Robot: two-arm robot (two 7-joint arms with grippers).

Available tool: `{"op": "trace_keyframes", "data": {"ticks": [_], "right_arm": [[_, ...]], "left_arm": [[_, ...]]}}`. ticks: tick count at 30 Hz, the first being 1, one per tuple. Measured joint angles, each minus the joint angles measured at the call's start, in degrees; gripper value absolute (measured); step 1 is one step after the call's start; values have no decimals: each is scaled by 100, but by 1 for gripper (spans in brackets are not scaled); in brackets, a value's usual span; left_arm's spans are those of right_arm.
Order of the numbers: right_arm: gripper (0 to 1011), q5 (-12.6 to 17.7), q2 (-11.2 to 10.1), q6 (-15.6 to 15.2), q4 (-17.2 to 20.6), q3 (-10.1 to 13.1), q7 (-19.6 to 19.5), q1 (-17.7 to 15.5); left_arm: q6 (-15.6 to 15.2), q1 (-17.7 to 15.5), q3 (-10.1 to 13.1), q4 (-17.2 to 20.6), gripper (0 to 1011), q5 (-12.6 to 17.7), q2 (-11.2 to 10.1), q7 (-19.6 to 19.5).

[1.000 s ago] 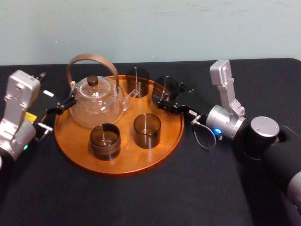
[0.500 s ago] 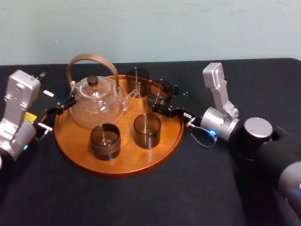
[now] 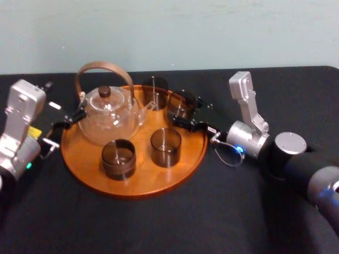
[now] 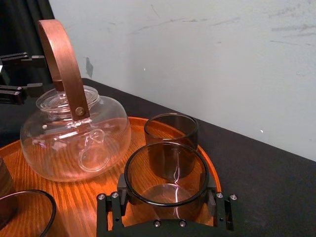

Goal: Pick up the glass from the table and place it on the tray.

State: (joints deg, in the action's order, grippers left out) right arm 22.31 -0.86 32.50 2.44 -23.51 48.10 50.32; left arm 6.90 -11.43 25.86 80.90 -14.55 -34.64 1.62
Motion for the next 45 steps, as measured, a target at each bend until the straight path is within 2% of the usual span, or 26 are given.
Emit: {"op": "trace_keyframes", "data": {"ticks": [17,18,21,28,36,45], "right_arm": [[906,-190,-47,-154,295,156,-59,-145],[906,-50,-130,-301,532,-1,-29,-240],[906,-23,-346,-648,1454,-44,-209,-642],[906,-119,-519,-936,2197,19,-341,-960],[906,-216,-530,-989,2283,94,-340,-996],[906,-305,-419,-921,1988,185,-241,-885]], "left_arm": [[0,0,0,0,1009,0,0,0],[5,-1,0,3,1009,0,1,-1],[3,0,0,1,1009,0,0,-1],[2,0,0,0,1010,0,0,0],[0,0,0,0,1010,0,0,0],[0,0,0,0,1010,0,0,0]]}}
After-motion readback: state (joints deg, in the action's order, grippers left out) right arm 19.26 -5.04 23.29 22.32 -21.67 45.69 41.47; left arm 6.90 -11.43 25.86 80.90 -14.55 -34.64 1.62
